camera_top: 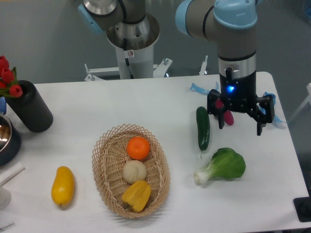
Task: Pick up the yellow pepper from the basket
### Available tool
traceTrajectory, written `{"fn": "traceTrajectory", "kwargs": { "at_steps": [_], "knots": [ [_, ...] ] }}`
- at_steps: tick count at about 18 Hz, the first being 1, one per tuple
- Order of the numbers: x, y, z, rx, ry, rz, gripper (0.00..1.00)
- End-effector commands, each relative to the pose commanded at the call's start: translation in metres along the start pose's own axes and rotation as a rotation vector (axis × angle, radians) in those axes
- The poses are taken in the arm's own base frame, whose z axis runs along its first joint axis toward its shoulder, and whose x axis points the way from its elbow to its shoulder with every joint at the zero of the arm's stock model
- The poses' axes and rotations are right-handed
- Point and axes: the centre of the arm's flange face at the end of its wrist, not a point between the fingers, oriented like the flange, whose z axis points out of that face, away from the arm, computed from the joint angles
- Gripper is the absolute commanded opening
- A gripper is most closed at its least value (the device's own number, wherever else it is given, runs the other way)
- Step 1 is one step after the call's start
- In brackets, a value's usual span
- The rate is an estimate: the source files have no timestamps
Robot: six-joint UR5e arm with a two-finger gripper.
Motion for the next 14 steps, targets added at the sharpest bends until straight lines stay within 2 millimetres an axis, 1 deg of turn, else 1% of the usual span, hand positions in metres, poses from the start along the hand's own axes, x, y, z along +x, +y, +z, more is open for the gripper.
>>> {"fn": "traceTrajectory", "kwargs": {
  "at_steps": [2, 3, 4, 5, 8, 9, 12, 14],
  "knots": [
    [0.002, -0.001, 0.003, 0.0, 0.008, -0.007, 1.0],
    [0.006, -0.001, 0.006, -0.001, 0.016, -0.004, 1.0],
    [0.016, -0.001, 0.014, -0.01, 0.037, -0.003, 1.0],
    [0.022, 0.002, 0.019, -0.017, 0.05, -0.014, 1.0],
    [0.039, -0.01, 0.025, -0.014, 0.071, -0.031, 1.0],
    [0.043, -0.013, 0.03, -0.017, 0.078, -0.079, 1.0],
    [0.052, -0.021, 0.038, -0.021, 0.092, -0.103, 1.0],
    [0.054, -0.02, 0.043, -0.033, 0.095, -0.122, 1.0]
  ]
}}
